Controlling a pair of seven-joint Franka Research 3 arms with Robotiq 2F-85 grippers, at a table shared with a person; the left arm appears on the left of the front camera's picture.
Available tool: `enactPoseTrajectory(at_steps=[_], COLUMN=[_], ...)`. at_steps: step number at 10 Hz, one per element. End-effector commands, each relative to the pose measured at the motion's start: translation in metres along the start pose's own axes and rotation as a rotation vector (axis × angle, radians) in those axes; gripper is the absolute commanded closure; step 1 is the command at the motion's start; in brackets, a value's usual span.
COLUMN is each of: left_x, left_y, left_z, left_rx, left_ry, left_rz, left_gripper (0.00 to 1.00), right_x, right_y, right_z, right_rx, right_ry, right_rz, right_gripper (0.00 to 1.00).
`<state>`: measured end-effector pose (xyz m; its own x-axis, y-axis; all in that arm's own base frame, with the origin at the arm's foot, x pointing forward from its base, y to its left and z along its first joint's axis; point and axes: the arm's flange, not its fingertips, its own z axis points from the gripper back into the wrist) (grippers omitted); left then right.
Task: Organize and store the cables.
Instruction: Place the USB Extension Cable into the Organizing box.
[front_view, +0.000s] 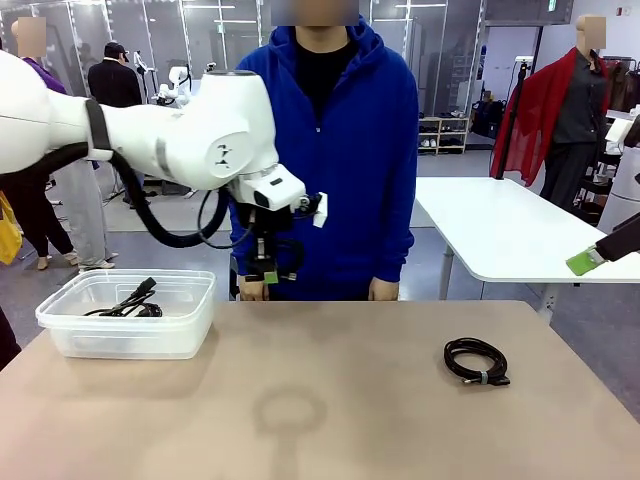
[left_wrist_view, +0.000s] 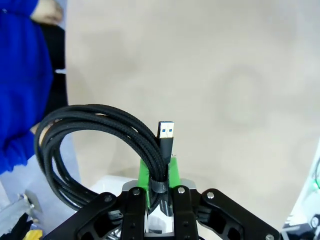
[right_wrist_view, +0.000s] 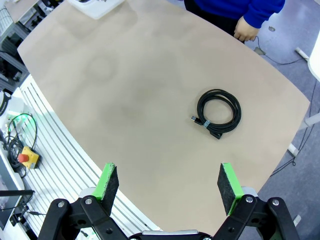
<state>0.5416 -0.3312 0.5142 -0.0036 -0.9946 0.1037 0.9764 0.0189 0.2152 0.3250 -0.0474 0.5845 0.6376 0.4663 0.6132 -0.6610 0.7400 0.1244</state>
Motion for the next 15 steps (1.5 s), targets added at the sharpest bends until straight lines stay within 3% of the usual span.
enactPoseTrajectory(at_steps=[1, 8, 15], left_x=[-0.032, -0.129, -0.191], left_y=[-0.018, -0.008, 0.018], left_z=[0.0, 0.003, -0.007], left_rx=[0.019, 0.051, 0.007], left_ry=[-0.062, -0.112, -0.11], left_rz=[0.012, 0.07, 0.198], left_gripper=[0.85, 0.85, 0.85], right_x=[0.001, 0.001, 0.001], right_y=[0.0, 0.0, 0.0], right_z=[0.002, 0.002, 0.002], right_rx=[0.003, 0.003, 0.003], right_ry=[0.001, 0.001, 0.001], right_rz=[-0.014, -0.014, -0.014], right_gripper=[0.0, 0.0, 0.0])
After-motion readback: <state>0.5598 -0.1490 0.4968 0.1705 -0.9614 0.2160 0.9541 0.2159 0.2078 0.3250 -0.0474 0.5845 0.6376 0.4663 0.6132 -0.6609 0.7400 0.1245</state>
